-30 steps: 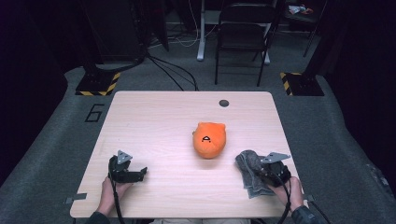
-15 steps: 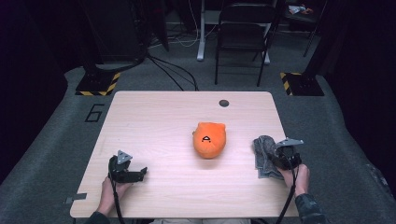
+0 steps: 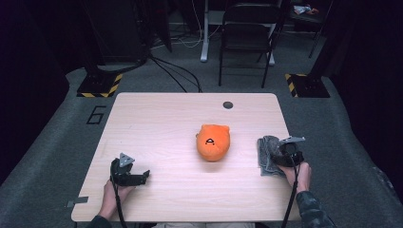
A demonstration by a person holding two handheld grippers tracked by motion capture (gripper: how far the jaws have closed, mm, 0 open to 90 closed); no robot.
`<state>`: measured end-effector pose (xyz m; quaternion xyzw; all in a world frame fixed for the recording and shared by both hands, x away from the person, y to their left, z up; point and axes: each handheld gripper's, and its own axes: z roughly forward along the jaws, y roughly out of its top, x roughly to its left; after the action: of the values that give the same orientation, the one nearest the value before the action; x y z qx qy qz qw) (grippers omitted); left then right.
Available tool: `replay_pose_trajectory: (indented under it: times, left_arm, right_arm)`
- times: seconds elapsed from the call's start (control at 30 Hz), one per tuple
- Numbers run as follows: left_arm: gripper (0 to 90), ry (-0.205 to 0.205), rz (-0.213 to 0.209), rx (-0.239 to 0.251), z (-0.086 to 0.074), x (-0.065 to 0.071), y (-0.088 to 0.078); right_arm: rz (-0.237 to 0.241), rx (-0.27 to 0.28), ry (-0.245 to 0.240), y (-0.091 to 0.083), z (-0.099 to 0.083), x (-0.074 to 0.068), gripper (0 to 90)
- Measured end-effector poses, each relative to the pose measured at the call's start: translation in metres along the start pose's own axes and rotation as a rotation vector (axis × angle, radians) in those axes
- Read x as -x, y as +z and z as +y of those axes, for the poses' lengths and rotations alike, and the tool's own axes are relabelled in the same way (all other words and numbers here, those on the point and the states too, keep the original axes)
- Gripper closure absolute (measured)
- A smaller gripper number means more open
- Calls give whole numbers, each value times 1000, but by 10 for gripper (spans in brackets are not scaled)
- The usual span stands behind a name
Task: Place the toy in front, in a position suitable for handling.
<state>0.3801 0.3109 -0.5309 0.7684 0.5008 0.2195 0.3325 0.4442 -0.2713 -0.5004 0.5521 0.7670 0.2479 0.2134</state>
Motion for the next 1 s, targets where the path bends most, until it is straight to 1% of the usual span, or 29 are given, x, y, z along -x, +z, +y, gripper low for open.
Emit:
replay_pose_trajectory:
  times: [0.03, 0.07, 0.1, 0.13, 0.2, 0.23, 0.3, 0.37, 0.4, 0.5, 0.63, 0.67, 0.7, 0.83, 0.9, 0.93, 1.0]
  left_arm:
    - [56, 0, 0, 0, 0, 0, 0]
    - [55, 0, 0, 0, 0, 0, 0]
    - [56, 0, 0, 0, 0, 0, 0]
    - [55, 0, 0, 0, 0, 0, 0]
    - [56, 0, 0, 0, 0, 0, 0]
    - [55, 0, 0, 0, 0, 0, 0]
    - [55, 0, 0, 0, 0, 0, 0]
    - [55, 0, 0, 0, 0, 0, 0]
    - [55, 0, 0, 0, 0, 0, 0]
    - [55, 0, 0, 0, 0, 0, 0]
    - [55, 0, 0, 0, 0, 0, 0]
    - [55, 0, 0, 0, 0, 0, 0]
    - [55, 0, 0, 0, 0, 0, 0]
    - [56, 0, 0, 0, 0, 0, 0]
    - [56, 0, 0, 0, 0, 0, 0]
    - [56, 0, 0, 0, 0, 0, 0]
    - [55, 0, 0, 0, 0, 0, 0]
  right_arm:
    - [-3, -5, 16, -1, 1, 2, 285]
    - [9, -4, 26, -2, 1, 3, 235]
    - [12, 2, 48, -4, 1, 3, 196]
    - [14, 10, 51, -6, 3, 3, 174]
    - [19, 20, 69, -11, 5, 0, 145]
    - [31, 23, 64, -14, 8, -2, 144]
    - [45, 30, 75, -18, 11, -7, 143]
    - [67, 50, 69, -22, 15, -14, 141]
    - [71, 55, 66, -24, 17, -18, 138]
    - [105, 74, 72, -29, 24, -31, 135]
    - [139, 101, 49, -34, 35, -51, 132]
    - [152, 100, 51, -35, 38, -57, 131]
    - [162, 110, 47, -36, 42, -63, 130]
    - [202, 133, 12, -39, 56, -86, 116]
    - [232, 135, 7, -40, 65, -101, 102]
    - [232, 138, -13, -40, 69, -106, 99]
    - [250, 136, -19, -37, 74, -117, 83]
